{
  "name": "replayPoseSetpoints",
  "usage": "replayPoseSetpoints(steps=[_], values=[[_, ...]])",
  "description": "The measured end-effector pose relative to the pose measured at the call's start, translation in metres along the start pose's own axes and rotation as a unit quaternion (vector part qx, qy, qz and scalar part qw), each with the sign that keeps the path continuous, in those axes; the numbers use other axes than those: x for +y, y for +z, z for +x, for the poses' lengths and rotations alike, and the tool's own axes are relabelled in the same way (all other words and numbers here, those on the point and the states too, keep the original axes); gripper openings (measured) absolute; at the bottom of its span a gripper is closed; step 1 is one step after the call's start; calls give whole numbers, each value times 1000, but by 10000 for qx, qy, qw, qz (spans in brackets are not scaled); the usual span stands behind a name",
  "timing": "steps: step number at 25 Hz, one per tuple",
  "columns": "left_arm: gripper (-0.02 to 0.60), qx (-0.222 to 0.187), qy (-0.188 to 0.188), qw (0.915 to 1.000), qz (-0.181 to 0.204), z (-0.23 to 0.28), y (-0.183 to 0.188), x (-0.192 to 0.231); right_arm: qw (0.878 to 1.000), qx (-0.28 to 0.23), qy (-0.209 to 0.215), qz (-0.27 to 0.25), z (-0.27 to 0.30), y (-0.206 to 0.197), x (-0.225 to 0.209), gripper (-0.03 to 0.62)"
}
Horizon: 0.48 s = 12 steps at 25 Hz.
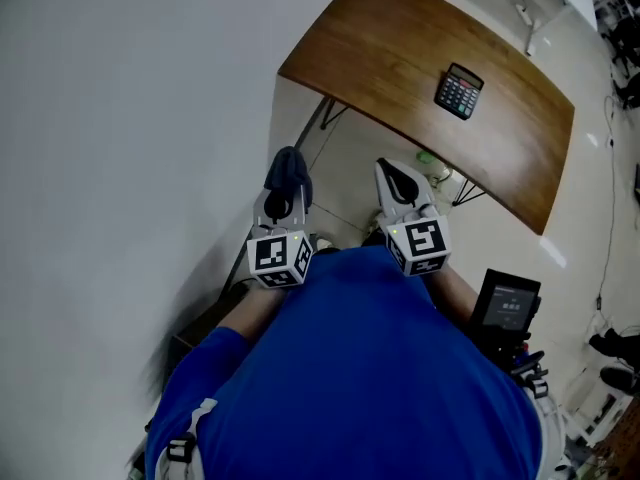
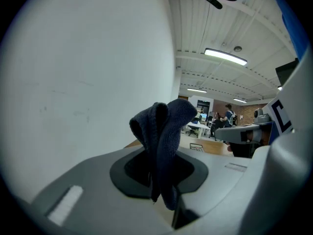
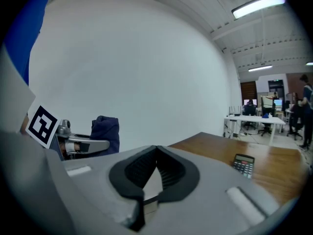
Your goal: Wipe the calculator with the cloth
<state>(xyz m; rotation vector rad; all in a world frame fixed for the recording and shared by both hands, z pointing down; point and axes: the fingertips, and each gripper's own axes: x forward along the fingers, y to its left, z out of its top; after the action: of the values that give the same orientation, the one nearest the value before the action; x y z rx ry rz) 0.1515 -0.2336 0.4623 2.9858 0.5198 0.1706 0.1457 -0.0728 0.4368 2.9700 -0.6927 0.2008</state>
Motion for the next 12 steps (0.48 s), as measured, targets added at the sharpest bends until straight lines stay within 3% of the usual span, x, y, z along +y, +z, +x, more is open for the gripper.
replayPoseSetpoints(steps=[2, 4, 10, 12], values=[[66, -165, 816, 9960, -334, -85, -5, 64, 9960, 70, 827, -328, 10, 8, 94, 3], [66, -185, 876, 9953, -357, -106, -5, 85, 9954, 74, 894, -345, 12, 9, 124, 3], [66, -102, 334, 9992, -201, -56, -12, 51, 9991, 77, 353, -243, 7, 12, 75, 2], [66, -73, 150, 9998, -108, -23, -8, 26, 9996, 71, 198, -180, 8, 11, 37, 3]])
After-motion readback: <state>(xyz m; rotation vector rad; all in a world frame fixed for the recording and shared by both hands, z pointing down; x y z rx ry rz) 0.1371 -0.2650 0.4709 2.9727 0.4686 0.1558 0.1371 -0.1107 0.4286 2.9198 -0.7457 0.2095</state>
